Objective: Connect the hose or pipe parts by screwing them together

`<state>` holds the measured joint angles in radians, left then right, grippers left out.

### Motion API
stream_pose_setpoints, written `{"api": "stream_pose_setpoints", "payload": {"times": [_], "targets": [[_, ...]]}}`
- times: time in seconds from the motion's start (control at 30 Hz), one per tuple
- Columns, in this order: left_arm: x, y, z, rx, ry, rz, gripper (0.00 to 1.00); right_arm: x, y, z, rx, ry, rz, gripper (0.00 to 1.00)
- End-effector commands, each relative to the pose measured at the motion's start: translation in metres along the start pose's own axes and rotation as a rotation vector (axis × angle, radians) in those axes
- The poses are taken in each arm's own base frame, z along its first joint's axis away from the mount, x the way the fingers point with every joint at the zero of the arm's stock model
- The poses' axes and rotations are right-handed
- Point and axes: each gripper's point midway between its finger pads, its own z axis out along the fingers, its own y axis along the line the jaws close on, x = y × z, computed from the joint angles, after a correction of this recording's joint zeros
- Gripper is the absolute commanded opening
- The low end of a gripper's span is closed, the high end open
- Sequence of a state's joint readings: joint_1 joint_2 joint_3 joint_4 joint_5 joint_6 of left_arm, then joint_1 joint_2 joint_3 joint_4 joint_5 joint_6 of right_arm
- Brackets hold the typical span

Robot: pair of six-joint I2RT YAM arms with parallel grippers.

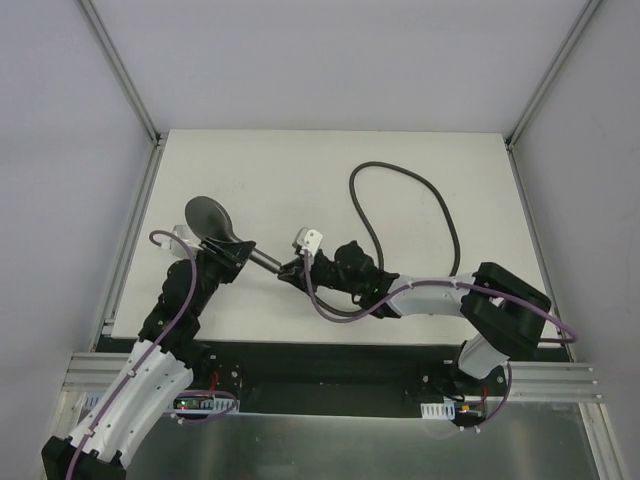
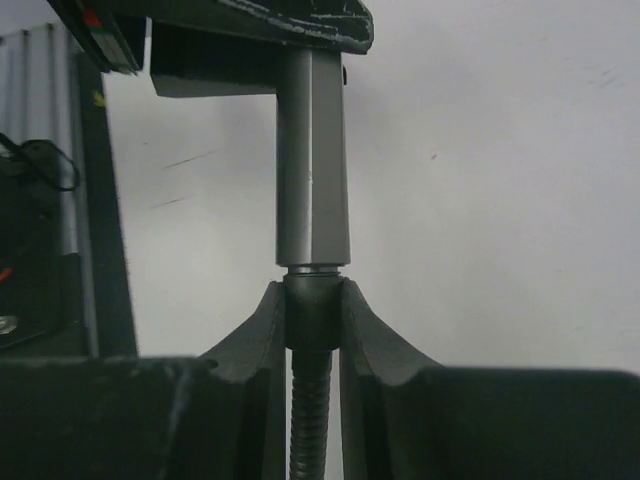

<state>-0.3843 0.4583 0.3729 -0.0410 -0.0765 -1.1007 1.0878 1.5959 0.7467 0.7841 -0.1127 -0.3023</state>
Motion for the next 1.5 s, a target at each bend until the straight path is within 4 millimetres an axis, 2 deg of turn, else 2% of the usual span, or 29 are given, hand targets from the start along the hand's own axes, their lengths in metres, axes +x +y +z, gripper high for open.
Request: {"api": "stream_pose_setpoints", "payload": {"times": [0.0,0.07,0.17,0.2,0.23,0.3,0.37,0.4,0.43,0.47,0.5,0.53,0.57,0.6,0.67,0.7,0.73,0.77,0.83,0.87,0.93,0.97,1.0,1.13,1.2,1.23,1.3,1.33,1.47], "targets": [[0.004,-0.055,-0.016,0.423,-0.032,0.065,0.0,-0.061,0.008,-0.009,-0.181,-0.251,0.281,0.01],[0.008,-0.053,-0.017,0.449,-0.025,0.063,0.0,-0.053,0.009,-0.011,-0.229,-0.269,0.365,0.01],[0.019,-0.043,-0.012,0.456,0.006,0.082,0.0,-0.074,0.002,-0.02,-0.336,-0.399,0.49,0.01],[0.018,-0.048,-0.014,0.483,0.002,0.087,0.0,-0.063,0.009,-0.017,-0.386,-0.355,0.548,0.01],[0.019,-0.046,-0.013,0.483,0.003,0.083,0.0,-0.066,0.01,-0.016,-0.405,-0.352,0.548,0.01],[0.02,-0.044,-0.011,0.476,0.004,0.1,0.0,-0.062,0.009,-0.015,-0.393,-0.348,0.549,0.11],[0.017,-0.04,-0.007,0.429,-0.006,0.103,0.0,-0.051,0.002,-0.017,-0.33,-0.339,0.555,0.29],[0.015,-0.037,-0.006,0.402,-0.008,0.105,0.0,-0.053,-0.001,-0.019,-0.311,-0.344,0.523,0.33],[0.019,-0.022,-0.001,0.315,0.016,0.105,0.0,-0.051,-0.003,-0.02,-0.292,-0.334,0.507,0.38],[0.009,-0.028,-0.001,0.286,-0.013,0.107,0.0,-0.037,-0.006,-0.018,-0.248,-0.283,0.515,0.56],[0.005,-0.025,0.0,0.246,-0.023,0.112,0.0,-0.042,-0.007,-0.022,-0.229,-0.286,0.49,0.64],[0.005,-0.021,0.001,0.203,-0.01,0.11,0.0,-0.039,-0.011,-0.023,-0.195,-0.275,0.419,0.69],[0.0,-0.017,0.001,0.13,-0.012,0.107,0.0,-0.022,-0.014,-0.021,-0.132,-0.209,0.41,0.75],[-0.004,-0.011,0.002,0.079,-0.027,0.108,0.0,-0.029,-0.015,-0.026,-0.1,-0.211,0.354,0.78],[-0.008,-0.01,0.001,-0.004,-0.01,0.116,0.0,-0.013,-0.019,-0.025,0.013,-0.121,0.178,0.8],[-0.012,-0.009,0.0,-0.033,-0.015,0.113,0.0,-0.021,-0.019,-0.029,0.051,-0.118,0.107,0.8],[-0.018,-0.018,0.0,-0.049,-0.019,0.107,0.0,-0.013,-0.009,-0.03,0.065,-0.065,-0.057,0.8],[-0.016,-0.009,-0.002,-0.111,0.001,0.106,0.0,-0.019,-0.021,-0.034,0.173,-0.06,-0.131,0.82],[-0.022,-0.018,-0.003,-0.147,0.009,0.109,0.0,-0.029,-0.007,-0.035,0.202,-0.056,-0.27,0.82],[-0.02,-0.014,-0.005,-0.182,0.027,0.114,0.0,-0.033,-0.013,-0.037,0.256,-0.044,-0.37,0.82],[-0.025,-0.023,-0.006,-0.204,0.032,0.105,0.0,-0.045,0.002,-0.035,0.258,-0.062,-0.468,0.82],[-0.025,-0.025,-0.007,-0.21,0.035,0.094,0.0,-0.045,-0.001,-0.035,0.293,-0.04,-0.549,0.82],[-0.025,-0.023,-0.009,-0.234,0.044,0.087,0.0,-0.054,0.002,-0.033,0.305,-0.051,-0.577,0.82],[-0.025,-0.034,-0.012,-0.245,0.066,0.058,0.0,-0.058,0.019,-0.019,0.321,-0.022,-0.696,0.77],[-0.024,-0.035,-0.013,-0.251,0.076,0.041,0.0,-0.05,0.02,-0.012,0.339,0.012,-0.741,0.73],[-0.023,-0.034,-0.013,-0.261,0.084,0.038,0.0,-0.056,0.022,-0.01,0.358,0.002,-0.743,0.69],[-0.021,-0.033,-0.014,-0.269,0.093,0.028,0.0,-0.049,0.023,-0.003,0.36,0.024,-0.769,0.61],[-0.021,-0.033,-0.015,-0.274,0.093,0.025,0.0,-0.048,0.026,-0.003,0.358,0.03,-0.776,0.5],[-0.024,-0.033,-0.018,-0.279,0.08,0.027,0.0,-0.05,0.025,0.002,0.408,0.052,-0.779,0.28]]}}
